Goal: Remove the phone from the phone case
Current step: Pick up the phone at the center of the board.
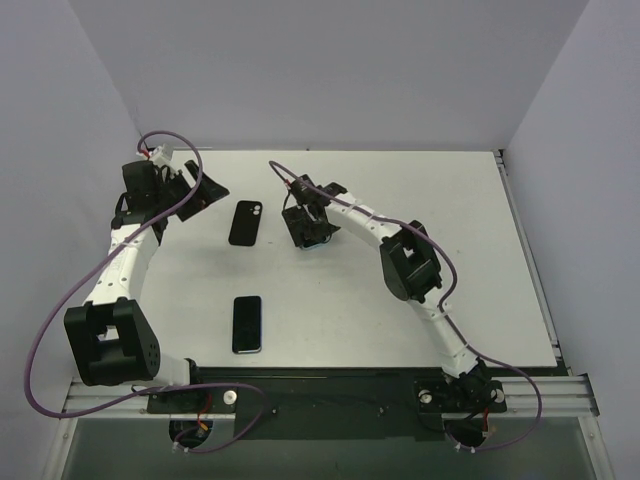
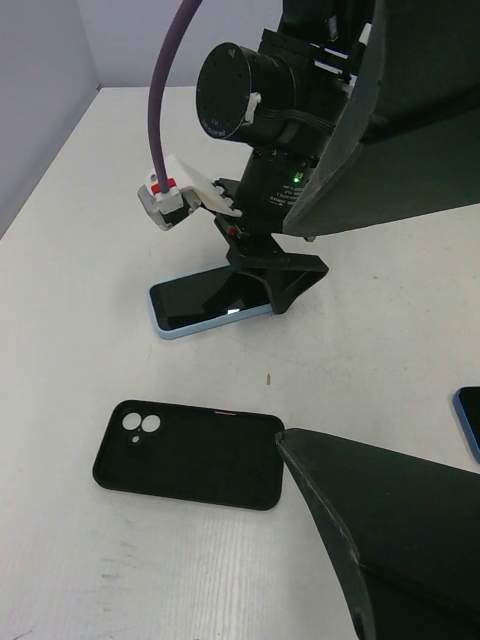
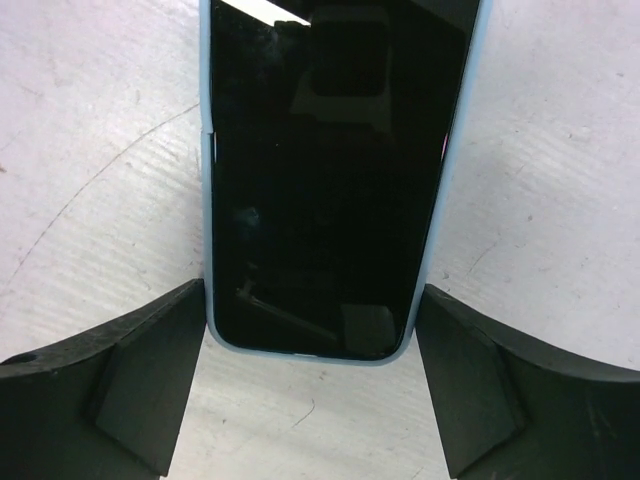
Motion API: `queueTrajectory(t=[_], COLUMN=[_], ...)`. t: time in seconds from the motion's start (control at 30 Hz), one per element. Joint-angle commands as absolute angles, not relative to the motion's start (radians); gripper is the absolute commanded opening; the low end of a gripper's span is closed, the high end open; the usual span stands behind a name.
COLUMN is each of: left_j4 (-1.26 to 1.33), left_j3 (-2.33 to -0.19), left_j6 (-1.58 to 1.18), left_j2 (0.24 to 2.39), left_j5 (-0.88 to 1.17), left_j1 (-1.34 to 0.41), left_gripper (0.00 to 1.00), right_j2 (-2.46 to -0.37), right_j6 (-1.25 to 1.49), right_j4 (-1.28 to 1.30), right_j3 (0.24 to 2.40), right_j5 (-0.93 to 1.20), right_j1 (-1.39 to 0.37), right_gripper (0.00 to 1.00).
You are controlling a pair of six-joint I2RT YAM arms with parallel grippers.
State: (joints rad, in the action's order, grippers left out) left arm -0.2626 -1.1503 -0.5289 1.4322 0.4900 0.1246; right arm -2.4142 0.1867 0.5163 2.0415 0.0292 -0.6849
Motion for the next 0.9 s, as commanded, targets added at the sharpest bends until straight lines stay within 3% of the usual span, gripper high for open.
queueTrajectory(t=[0.0, 0.1, 0.23, 0.47, 0.57, 0.67, 0.87], left_j4=[-0.196, -0.199, -0.190, -0.181, -0.175, -0.166, -0.124], left_j3=[-1.146, -1.147, -1.135, -1.128, -1.126, -1.121, -1.074], left_j6=[-0.543, -0.558, -0.571, -0.572, -0.581, -0.595, -0.705], left_j2=[1.414, 1.425, 1.420, 1.424, 1.436, 1.450, 1.479], left_j5=[0.538, 0.532, 0.519, 0.520, 0.529, 0.544, 0.546], left_j1=[0.129, 0.127, 0.130, 0.127, 0.126, 0.115, 0.029], left_gripper=[0.88, 0.88, 0.88, 0.88, 0.88, 0.88, 0.88], right_j2=[-2.482, -2.523, -2.589, -2.608, -2.563, -2.412, -2.176], right_j6=[0.238, 0.229, 0.227, 0.244, 0.252, 0.281, 0.327], right_j4=[0.687, 0.758, 0.854, 0.891, 0.881, 0.741, 0.552], right_j3=[2.128, 2.210, 2.331, 2.350, 2.304, 2.101, 1.797], right_j5=[-0.103, -0.166, -0.092, -0.127, -0.095, -0.058, -0.025], right_j1=[-0.695, -0.712, -0.707, -0.718, -0.715, -0.713, -0.713], right_gripper=[0.76, 0.76, 0.78, 0.80, 0.48, 0.32, 0.11])
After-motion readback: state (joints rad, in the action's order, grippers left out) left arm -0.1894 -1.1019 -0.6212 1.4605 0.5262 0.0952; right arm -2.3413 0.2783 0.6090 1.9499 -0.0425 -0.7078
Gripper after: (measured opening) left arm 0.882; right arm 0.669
